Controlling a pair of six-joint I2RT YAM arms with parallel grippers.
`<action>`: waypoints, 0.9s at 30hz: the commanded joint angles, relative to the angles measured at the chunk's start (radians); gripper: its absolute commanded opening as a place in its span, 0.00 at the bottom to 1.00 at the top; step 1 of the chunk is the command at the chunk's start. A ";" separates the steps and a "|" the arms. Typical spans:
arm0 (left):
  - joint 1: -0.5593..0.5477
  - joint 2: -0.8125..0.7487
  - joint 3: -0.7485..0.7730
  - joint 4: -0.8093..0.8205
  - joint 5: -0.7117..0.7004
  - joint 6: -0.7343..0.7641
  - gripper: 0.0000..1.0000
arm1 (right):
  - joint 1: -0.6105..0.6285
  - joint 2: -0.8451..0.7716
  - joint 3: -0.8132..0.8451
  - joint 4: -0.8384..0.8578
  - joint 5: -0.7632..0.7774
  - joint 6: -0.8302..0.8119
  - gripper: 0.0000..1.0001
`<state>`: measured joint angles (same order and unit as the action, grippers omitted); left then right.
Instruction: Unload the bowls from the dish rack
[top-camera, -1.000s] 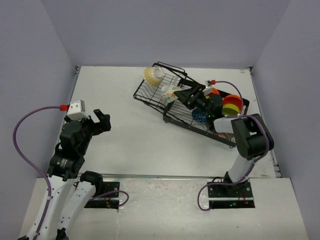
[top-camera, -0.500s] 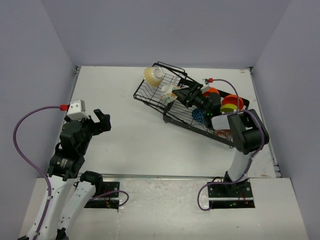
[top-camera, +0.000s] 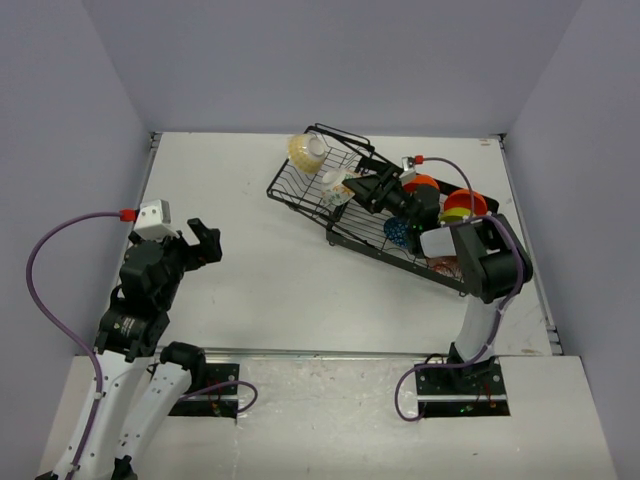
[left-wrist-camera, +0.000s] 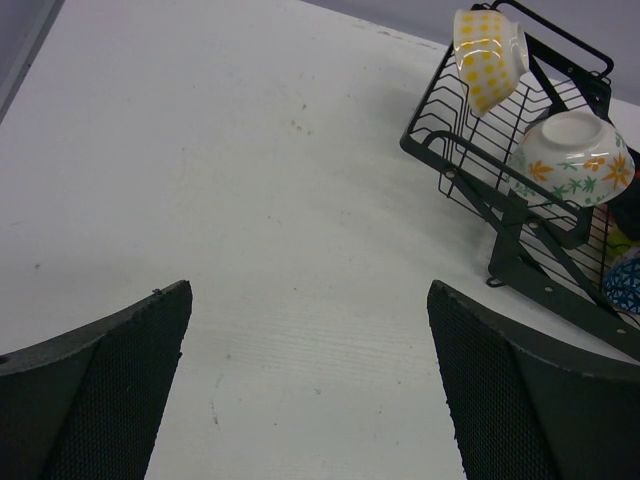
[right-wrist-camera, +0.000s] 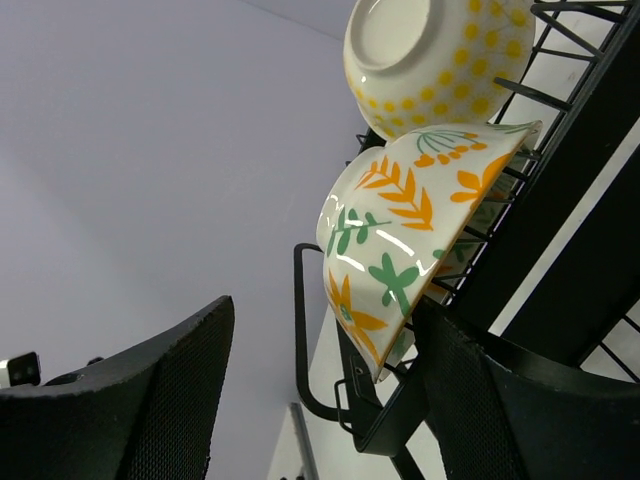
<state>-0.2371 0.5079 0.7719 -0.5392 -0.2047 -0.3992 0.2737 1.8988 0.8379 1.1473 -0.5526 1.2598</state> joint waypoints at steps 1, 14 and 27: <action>-0.005 0.000 -0.002 0.038 0.010 0.025 1.00 | -0.002 0.032 0.044 0.077 -0.032 0.021 0.73; -0.005 -0.005 -0.002 0.039 0.014 0.026 1.00 | -0.002 0.094 0.078 0.109 -0.046 0.047 0.61; -0.005 -0.006 -0.005 0.042 0.027 0.028 1.00 | -0.004 0.137 0.089 0.203 -0.044 0.111 0.41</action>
<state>-0.2371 0.5072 0.7719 -0.5388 -0.1890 -0.3992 0.2737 2.0251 0.8993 1.2633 -0.5789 1.3464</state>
